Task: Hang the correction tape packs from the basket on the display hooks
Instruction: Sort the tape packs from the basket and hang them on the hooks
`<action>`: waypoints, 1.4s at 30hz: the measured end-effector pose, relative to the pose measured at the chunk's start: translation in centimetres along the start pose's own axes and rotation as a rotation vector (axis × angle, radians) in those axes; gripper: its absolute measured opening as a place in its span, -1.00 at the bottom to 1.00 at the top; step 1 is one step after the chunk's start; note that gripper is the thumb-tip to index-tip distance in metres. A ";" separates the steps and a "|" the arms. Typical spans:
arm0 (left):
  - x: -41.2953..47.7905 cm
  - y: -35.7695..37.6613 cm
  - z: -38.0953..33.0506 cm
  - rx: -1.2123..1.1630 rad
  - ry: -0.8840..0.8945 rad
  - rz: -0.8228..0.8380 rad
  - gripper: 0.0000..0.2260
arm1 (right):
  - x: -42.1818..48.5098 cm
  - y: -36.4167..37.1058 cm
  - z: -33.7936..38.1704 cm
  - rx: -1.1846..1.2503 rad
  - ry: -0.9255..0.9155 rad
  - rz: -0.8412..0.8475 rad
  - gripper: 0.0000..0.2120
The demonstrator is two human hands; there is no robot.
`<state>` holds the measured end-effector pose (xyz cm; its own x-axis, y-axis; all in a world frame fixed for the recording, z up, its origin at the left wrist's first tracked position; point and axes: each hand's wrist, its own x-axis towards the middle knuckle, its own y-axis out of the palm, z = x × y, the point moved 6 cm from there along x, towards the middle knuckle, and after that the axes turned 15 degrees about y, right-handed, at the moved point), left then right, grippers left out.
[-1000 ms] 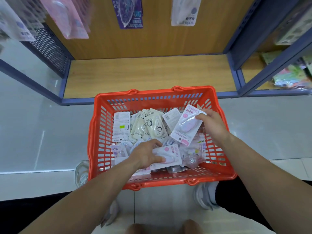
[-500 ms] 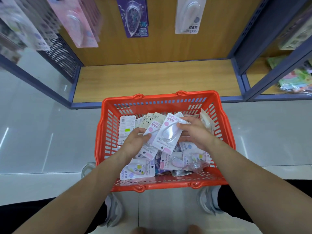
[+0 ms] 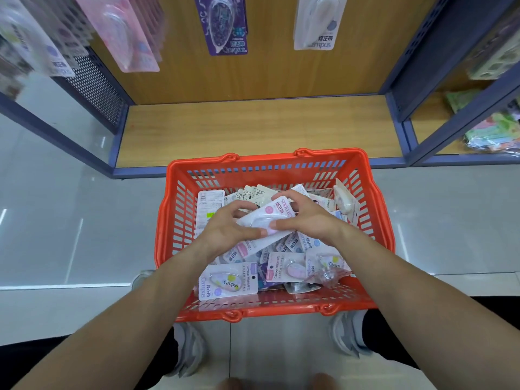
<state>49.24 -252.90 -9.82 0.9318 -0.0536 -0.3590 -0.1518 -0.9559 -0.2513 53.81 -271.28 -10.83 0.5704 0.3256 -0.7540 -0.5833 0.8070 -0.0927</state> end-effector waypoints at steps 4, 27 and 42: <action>0.5 -1.3 -1.2 -0.086 0.048 -0.129 -0.47 | 0.1 -0.2 -0.8 -0.082 0.082 0.041 -0.54; -0.2 10.0 4.0 0.459 -0.016 0.369 -0.72 | -2.3 -8.5 -5.2 0.219 -0.015 -0.283 -0.39; -1.9 -5.2 -14.1 0.025 0.192 -0.136 -0.60 | -9.8 -6.4 8.4 0.167 -0.150 0.002 -0.49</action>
<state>52.87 -251.94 4.80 0.9895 0.0189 -0.1434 -0.0266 -0.9508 -0.3087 56.83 -275.50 2.66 0.6563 0.3864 -0.6480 -0.4877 0.8726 0.0264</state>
